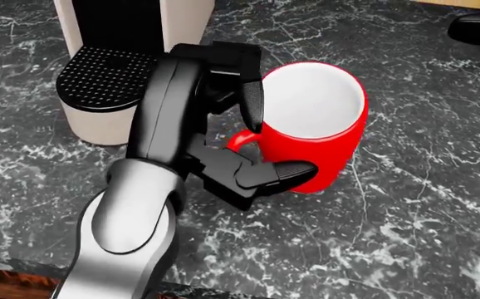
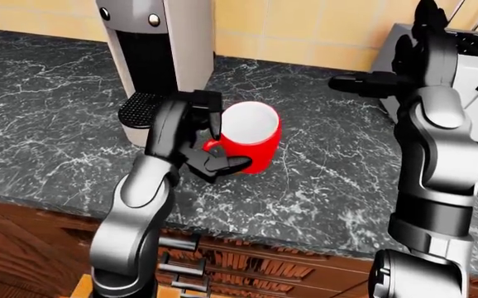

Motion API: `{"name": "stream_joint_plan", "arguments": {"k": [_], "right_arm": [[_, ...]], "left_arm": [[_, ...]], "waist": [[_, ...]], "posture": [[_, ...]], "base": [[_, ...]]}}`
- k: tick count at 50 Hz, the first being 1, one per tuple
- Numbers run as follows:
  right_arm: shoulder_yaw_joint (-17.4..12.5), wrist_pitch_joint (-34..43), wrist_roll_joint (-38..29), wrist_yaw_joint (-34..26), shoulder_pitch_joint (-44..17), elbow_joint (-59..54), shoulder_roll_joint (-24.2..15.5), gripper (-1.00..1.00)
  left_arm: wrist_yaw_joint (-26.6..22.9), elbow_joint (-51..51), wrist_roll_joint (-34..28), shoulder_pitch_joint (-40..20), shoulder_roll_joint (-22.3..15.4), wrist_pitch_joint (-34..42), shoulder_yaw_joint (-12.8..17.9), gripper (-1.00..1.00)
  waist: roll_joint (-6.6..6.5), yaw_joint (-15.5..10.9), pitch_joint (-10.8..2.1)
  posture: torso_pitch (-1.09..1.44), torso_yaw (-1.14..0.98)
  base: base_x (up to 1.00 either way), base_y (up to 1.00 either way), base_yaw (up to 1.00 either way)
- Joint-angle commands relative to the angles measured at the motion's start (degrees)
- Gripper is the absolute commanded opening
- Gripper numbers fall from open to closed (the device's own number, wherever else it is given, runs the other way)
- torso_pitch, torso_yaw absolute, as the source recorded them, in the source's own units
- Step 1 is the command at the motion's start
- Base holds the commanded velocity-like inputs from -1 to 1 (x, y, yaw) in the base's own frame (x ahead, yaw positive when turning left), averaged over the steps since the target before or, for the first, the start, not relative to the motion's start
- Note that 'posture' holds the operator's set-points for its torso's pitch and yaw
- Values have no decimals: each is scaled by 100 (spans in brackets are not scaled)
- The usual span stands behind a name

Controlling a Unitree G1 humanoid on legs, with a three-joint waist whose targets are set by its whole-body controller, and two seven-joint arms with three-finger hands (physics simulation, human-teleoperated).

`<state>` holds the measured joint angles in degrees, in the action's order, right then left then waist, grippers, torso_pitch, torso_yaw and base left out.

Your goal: Pick the mug from under the coffee machine dispenser and place it on the counter.

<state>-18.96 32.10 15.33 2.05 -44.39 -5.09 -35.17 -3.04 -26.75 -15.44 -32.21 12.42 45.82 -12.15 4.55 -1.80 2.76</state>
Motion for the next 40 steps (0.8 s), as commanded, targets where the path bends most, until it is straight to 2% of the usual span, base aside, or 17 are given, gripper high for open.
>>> {"name": "stream_joint_plan", "arguments": {"k": [1,13,40], "right_arm": [[-90,-150,-12,23,-173,207,-115,100],[-98,-175,-10,13,-155,194,-114,100],[-95,-173,-5,19,-144,217,-97,100]], "left_arm": [[50,-208,31,-173,65,-226,-31,-100],[9,-152,53,327,201,-417,-354,-100],[-144,179,114,809,176,-974,-481,-100]], "waist": [[44,-4,-153],[64,-8,-151],[71,-10,-163]], "posture": [[0,0],[0,0],[0,0]], "base": [[0,0,0],[0,0,0],[0,0,0]]}}
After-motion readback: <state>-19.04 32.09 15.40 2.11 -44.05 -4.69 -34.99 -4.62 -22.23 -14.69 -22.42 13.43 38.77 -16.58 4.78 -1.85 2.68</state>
